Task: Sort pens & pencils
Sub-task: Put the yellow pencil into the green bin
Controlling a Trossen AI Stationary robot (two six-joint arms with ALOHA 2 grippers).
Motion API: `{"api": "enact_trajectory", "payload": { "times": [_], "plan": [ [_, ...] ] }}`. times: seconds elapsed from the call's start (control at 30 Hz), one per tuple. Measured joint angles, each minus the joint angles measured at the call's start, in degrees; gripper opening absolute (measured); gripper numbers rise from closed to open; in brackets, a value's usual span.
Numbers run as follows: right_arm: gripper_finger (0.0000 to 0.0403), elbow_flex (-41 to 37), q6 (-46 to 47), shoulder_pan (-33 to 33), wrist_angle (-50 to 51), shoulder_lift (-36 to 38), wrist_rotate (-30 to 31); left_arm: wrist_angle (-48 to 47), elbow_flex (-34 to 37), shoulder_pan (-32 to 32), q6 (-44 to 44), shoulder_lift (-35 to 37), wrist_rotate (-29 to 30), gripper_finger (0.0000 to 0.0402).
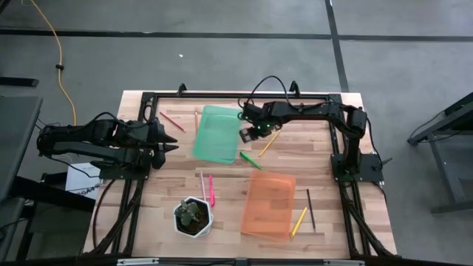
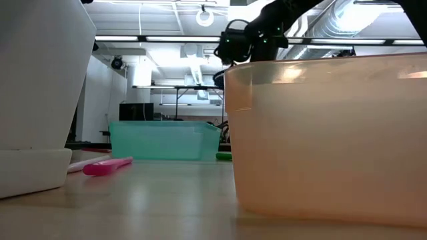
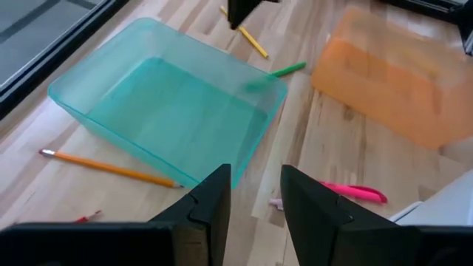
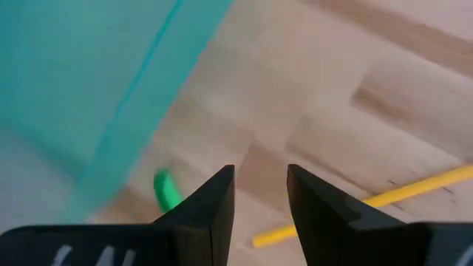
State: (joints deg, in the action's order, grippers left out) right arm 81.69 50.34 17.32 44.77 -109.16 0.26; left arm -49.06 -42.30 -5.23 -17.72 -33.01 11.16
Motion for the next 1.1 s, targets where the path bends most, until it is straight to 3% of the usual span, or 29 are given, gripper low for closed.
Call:
{"api": "enact_trajectory", "payload": {
  "times": [0.23,0.47,0.77,1.1],
  "plan": [
    [0.0117,0.0,19.03,-0.02,1.02,-0.02,3.11,-0.07,0.01,0.0,7.76,0.0,-0.33,0.0108],
    [0.0117,-0.02,33.41,-0.21,8.8,-0.07,6.84,-0.31,0.02,0.0,9.9,0.0,-1.14,0.0108],
    [0.0117,-0.07,44.78,-0.21,13.58,-0.11,8.08,-0.59,0.0,0.0,10.62,0.0,-5.53,0.0108],
    [0.0117,-0.09,53.35,-0.08,15.83,-0.13,8.13,-0.66,0.01,0.0,11.93,-0.02,-5.77,0.0108]
  ]
}}
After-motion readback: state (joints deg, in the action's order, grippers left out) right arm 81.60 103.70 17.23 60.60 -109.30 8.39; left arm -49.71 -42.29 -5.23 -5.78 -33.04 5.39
